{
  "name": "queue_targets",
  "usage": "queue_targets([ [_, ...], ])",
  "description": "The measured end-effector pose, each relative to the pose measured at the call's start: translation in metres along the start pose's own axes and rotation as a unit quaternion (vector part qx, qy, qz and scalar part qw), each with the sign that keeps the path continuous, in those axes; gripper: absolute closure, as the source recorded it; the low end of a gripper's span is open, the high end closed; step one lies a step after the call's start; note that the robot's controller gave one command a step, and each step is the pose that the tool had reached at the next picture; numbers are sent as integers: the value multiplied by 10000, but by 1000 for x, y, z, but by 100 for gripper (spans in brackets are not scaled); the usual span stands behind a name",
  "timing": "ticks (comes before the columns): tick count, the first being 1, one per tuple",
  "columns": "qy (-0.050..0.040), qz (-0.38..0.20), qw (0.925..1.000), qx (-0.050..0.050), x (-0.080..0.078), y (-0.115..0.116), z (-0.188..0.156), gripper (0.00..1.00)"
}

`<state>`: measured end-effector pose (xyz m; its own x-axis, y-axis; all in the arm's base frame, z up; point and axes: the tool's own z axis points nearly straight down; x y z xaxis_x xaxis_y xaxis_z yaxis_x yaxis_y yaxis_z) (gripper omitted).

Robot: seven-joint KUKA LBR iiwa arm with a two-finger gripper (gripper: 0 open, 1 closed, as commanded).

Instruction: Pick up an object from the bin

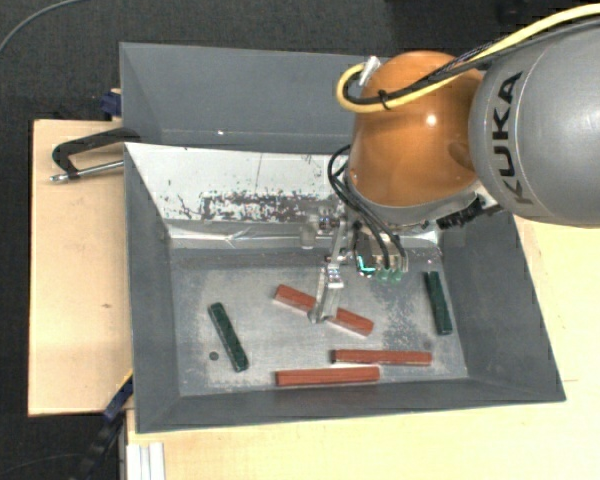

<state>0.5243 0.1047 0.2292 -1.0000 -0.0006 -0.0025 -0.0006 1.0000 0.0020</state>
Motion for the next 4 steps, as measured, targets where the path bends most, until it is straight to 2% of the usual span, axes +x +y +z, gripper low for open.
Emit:
queue_targets([
  [1, 47, 412, 9991, 12, -14, -44, 163, 0],
  [4, -2, 420, 9991, -3, -16, -41, 161, 0],
])
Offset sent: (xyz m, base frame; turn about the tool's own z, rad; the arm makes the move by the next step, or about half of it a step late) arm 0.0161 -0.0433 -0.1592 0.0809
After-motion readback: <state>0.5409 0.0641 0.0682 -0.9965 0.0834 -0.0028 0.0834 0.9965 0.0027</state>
